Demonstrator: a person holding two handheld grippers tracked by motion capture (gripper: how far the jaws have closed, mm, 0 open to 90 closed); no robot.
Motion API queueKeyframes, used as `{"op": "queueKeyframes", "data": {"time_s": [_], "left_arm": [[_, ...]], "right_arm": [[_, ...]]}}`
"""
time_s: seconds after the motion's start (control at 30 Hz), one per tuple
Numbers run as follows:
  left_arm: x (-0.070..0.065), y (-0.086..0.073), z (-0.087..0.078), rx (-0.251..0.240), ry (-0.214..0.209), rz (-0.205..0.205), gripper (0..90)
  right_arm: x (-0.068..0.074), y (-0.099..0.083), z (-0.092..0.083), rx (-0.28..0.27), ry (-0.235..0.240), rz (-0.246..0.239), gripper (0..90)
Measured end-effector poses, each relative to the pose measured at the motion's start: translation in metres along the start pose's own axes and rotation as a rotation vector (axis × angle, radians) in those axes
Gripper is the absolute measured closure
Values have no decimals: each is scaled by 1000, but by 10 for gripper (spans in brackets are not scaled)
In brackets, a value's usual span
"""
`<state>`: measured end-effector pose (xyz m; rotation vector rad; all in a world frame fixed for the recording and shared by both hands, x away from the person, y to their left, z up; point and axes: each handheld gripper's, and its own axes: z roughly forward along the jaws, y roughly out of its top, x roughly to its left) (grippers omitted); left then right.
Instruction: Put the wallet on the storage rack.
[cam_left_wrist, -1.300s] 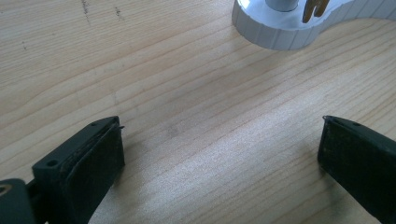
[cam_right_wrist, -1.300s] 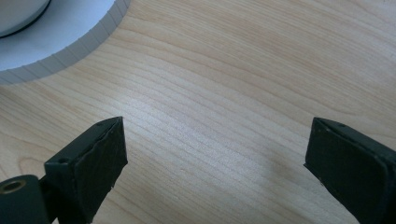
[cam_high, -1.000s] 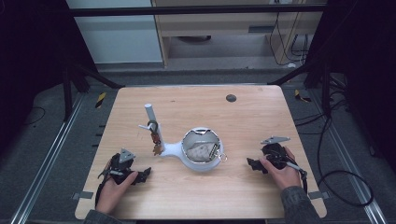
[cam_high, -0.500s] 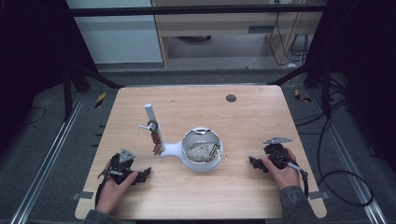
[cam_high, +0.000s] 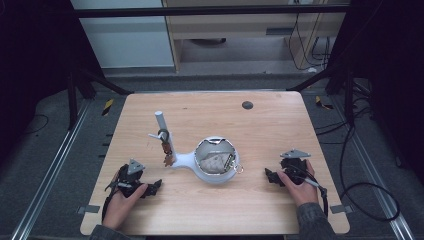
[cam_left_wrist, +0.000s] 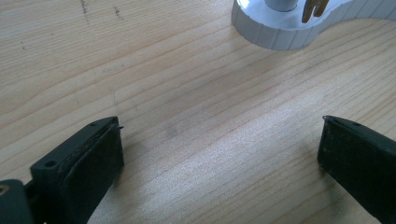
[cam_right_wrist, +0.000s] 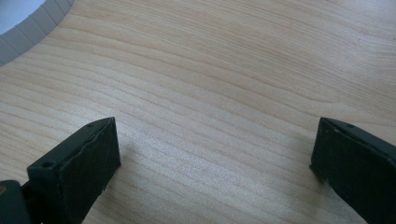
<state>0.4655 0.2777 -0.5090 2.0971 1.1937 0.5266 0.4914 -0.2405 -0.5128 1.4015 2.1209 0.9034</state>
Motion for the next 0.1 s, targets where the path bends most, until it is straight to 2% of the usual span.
{"op": "queueKeyframes", "data": {"time_s": [0.1], "left_arm": [[0, 0, 0, 2, -2, 1, 0]], "right_arm": [[0, 0, 0, 1, -2, -1, 12]]}}
